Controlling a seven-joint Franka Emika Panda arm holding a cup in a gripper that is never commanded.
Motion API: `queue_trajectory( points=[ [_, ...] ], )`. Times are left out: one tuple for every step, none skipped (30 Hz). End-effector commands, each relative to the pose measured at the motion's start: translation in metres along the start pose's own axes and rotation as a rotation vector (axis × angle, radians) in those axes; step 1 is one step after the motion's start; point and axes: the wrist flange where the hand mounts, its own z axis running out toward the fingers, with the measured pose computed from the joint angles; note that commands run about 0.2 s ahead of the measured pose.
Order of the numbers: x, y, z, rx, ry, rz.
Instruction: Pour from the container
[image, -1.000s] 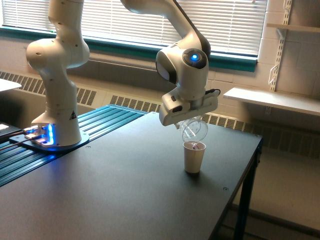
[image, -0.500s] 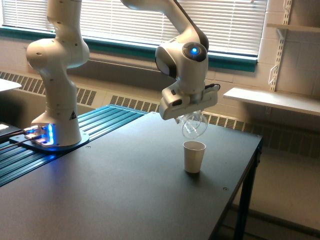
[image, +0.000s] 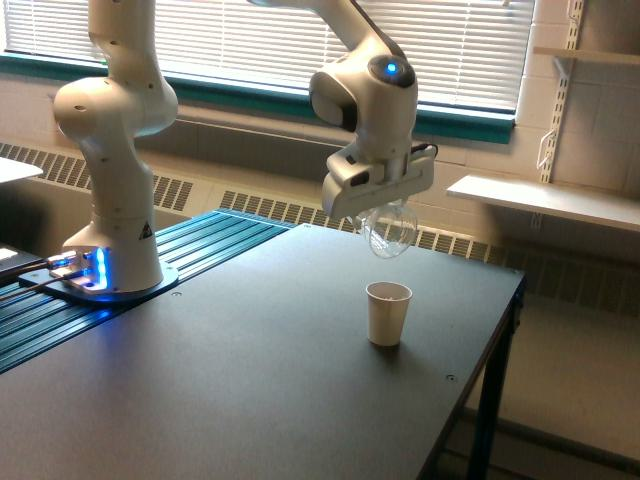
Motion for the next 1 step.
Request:
queue_trajectory(
  points=[
    [-0.0045,0.0103,-0.0205,0.041,0.061,0.057]
  ],
)
